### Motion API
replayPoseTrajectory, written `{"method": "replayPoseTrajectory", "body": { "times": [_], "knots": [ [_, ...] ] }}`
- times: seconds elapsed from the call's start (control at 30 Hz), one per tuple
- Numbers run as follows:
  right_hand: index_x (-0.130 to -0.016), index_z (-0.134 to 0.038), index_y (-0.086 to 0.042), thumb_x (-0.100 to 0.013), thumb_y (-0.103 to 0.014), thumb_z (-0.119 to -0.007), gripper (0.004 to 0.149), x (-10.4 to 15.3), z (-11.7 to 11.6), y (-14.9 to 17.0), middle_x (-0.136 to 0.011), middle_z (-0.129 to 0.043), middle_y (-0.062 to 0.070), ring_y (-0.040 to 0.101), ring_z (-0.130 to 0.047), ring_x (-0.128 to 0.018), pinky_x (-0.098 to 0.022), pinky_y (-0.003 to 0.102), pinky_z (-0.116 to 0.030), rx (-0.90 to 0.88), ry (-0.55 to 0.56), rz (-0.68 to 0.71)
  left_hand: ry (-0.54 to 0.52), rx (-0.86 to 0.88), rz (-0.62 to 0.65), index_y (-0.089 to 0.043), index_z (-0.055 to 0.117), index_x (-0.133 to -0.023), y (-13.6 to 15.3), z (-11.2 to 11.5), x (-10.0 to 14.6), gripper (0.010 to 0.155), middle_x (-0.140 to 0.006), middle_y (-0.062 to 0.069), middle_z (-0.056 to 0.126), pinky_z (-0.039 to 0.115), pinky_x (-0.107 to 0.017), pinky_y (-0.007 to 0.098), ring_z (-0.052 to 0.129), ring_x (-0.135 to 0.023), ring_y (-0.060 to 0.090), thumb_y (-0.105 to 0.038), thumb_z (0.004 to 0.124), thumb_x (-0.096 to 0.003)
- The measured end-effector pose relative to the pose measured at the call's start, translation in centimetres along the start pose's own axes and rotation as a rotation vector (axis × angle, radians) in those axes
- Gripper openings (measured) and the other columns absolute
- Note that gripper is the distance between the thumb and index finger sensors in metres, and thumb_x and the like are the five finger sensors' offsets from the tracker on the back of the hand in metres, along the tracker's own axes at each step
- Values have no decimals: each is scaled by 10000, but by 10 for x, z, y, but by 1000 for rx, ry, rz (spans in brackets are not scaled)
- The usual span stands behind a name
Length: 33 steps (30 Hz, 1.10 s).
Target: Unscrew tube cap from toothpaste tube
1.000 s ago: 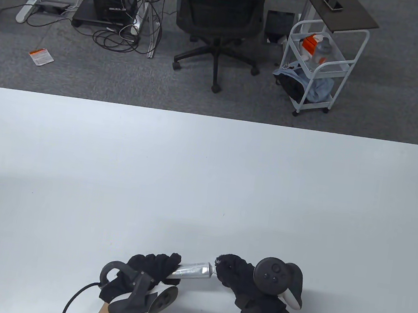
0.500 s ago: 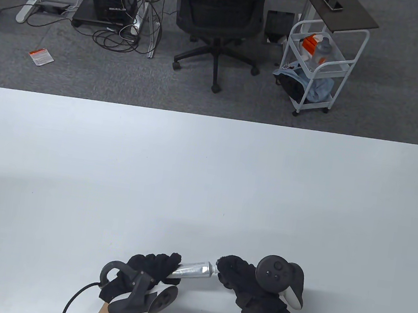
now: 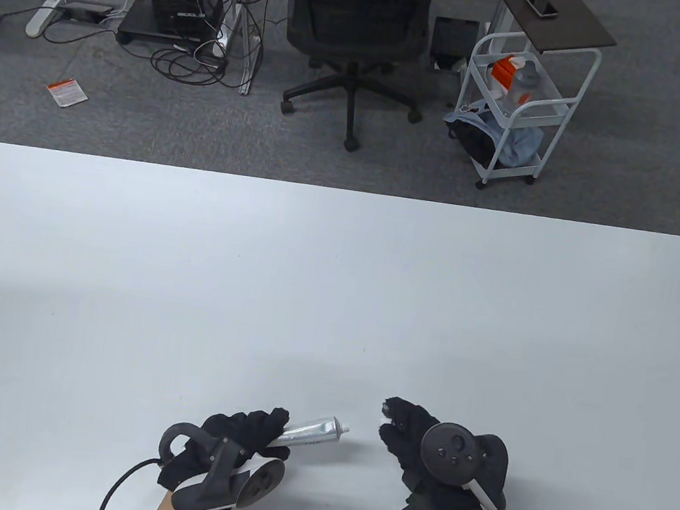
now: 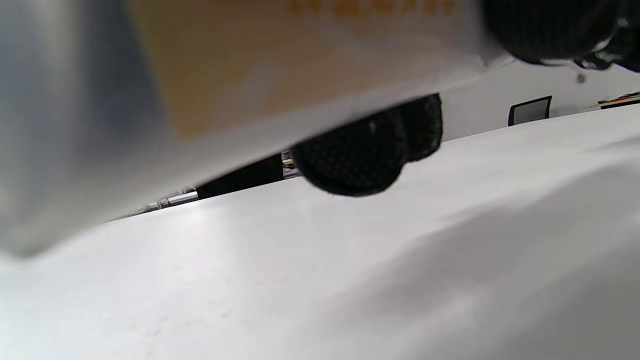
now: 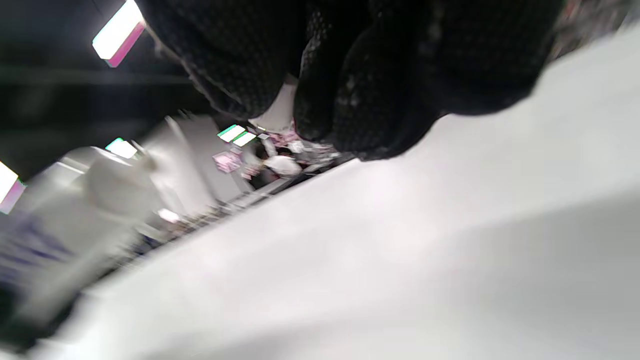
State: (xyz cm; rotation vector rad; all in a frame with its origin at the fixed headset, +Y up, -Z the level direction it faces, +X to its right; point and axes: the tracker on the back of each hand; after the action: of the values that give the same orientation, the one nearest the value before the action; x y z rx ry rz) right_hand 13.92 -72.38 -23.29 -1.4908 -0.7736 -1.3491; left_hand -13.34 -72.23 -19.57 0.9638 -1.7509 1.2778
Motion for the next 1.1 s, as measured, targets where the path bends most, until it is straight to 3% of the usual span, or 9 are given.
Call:
{"method": "replayPoseTrajectory", "body": {
  "times": [0.1,0.2,0.47,0.63,0.7,0.73,0.87,1.0,1.1],
  "knots": [
    [-939,-699,-48,-501,-229,-829,491,-4,-7,3,-795,-871,201,342,-937,-575,-395,469,-818,273,-10,-71,-3,-4,-20,-230,710,-1003,2,0,-1,702,-835,60,926,893,-487,367,1004,-663,219,-622,702,-420],
    [-922,-725,-47,-492,-235,-843,484,-10,-20,6,-780,-880,198,339,-932,-564,-397,468,-813,430,-132,-123,-18,-24,-46,-253,729,-991,3,0,0,675,-803,50,953,904,-451,351,1028,-622,208,-614,707,-421],
    [-921,-725,-52,-493,-245,-843,485,-15,-37,6,-781,-874,190,332,-926,-566,-404,466,-808,525,-240,-140,-22,-34,-103,-300,752,-959,6,0,-1,611,-752,22,990,921,-401,326,1061,-565,173,-597,710,-427],
    [-921,-727,-57,-497,-253,-838,480,-15,-39,3,-777,-879,183,329,-931,-565,-405,470,-810,555,-235,-128,34,-29,-134,-318,751,-953,6,4,-4,575,-759,15,990,923,-406,325,1064,-573,170,-577,707,-441],
    [-945,-705,-61,-502,-314,-819,522,-14,-37,3,-814,-858,191,354,-917,-610,-442,493,-798,549,-245,-134,62,-32,-149,-322,744,-956,7,6,-6,562,-771,11,985,923,-415,327,1062,-585,159,-567,700,-452],
    [-956,-694,-61,-510,-348,-796,540,-12,-34,3,-835,-843,202,375,-901,-643,-475,517,-783,542,-220,-144,80,-33,-159,-324,738,-960,8,8,-7,555,-780,8,980,922,-422,329,1060,-594,152,-559,697,-459],
    [-1063,-550,-48,-535,-479,-666,692,-1,-13,-1,-1060,-580,299,530,-627,-937,-674,686,-553,453,111,-111,170,-45,-194,-334,720,-966,13,18,-11,515,-819,-4,964,926,-453,327,1055,-636,134,-519,691,-487],
    [-1136,-329,-52,-543,-515,-609,803,4,-10,-3,-1167,-263,326,598,-275,-1049,-720,750,-338,435,150,-73,209,-30,-225,-343,706,-973,18,23,-12,502,-819,-7,964,942,-443,290,1059,-638,115,-512,686,-501],
    [-1140,-243,-62,-542,-529,-589,834,4,-12,-4,-1169,-132,318,597,-140,-1044,-718,752,-266,439,134,-59,221,-72,-238,-362,705,-970,18,24,-12,491,-808,-10,971,950,-431,269,1064,-621,105,-511,687,-502]
  ]
}}
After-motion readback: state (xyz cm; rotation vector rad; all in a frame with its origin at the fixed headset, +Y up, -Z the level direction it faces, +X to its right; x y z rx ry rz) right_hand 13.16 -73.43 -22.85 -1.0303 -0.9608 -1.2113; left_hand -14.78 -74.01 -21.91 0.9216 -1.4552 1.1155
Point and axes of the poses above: the tracker on the back of each hand, its own y axis roughly to the little-finger side, its own x axis roughly from the fingertips to the wrist, z = x × y
